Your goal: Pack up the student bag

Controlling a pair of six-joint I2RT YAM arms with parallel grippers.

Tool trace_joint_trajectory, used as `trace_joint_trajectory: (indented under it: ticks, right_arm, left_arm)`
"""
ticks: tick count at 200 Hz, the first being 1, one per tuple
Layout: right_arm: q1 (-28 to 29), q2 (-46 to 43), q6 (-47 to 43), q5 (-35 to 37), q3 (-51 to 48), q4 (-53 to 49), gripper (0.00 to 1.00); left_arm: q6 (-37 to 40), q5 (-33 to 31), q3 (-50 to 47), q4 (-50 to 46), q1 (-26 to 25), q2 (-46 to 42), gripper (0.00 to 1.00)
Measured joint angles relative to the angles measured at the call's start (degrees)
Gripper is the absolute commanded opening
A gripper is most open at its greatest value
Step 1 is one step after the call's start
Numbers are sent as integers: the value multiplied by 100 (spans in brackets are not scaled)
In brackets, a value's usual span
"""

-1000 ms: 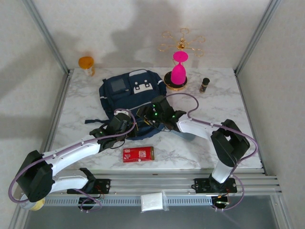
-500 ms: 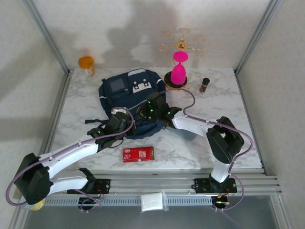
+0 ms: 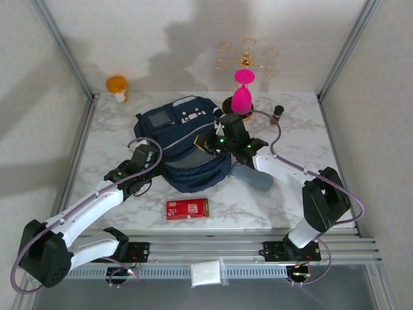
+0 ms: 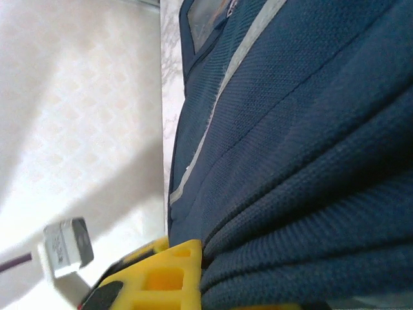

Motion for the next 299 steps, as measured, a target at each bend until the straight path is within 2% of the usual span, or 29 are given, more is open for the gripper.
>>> trace_joint_trajectory:
  ticks: [34,82,88,100,109,129,139,158,173,191,206,229,251,276,299]
  right_arm:
    - [15,-48,-15,-173,-291,151,0]
    - [219,105,-76,-105,-332,437,0]
    - [227,140,-120,-94,-332,435,9]
    - [227,181,-201,-57,-332,352,31]
    - [227,186,-339,-37,-332,269,44]
    - [236,160,-699,-9,-332,42,60]
    - [240,85,-866,9,-350,-153,65]
    - [229,-424,-1217,133,-577,-579,73]
    - [114,-1069,-1440,203,-872,-922,80]
    - [-398,-1847,-1709,271,-1235,-1244,83]
    - [-1016,-2170,-1943,334,-1432,-1482,88]
    - [-1810,-1967,-2404,479,-1515,-1834,90]
    - [-2345,-1436,-2736,455,-1580,-1862,91]
    - [-2756,-800,-3025,476,-1589,-1858,92]
    - [-3010,-389,-3204,431,-1589,-1825,92]
  left_arm:
    - [138,-37,63,431,544,638,0]
    - [236,-7,195,1119,1058,1370,0]
    - [247,42,195,1158,1075,1388,0]
    - [284,133,195,1187,1078,1377,20]
    - [302,229,195,1189,1078,1333,29]
    - [275,374,177,1058,1029,1010,45]
    - [258,433,118,960,938,693,48]
    - [-11,435,2,634,474,-144,50]
    - [-422,422,-205,603,-122,-828,54]
    - [-1126,420,-632,743,-1062,-1412,57]
    - [-1598,385,-850,846,-1773,-1423,60]
    - [-2127,223,-870,1274,-2811,-669,61]
    - [-2485,160,-719,1934,-3447,354,62]
    - [-2750,107,-72,2699,-3858,1792,62]
    - [-2927,144,717,3309,-3995,2931,61]
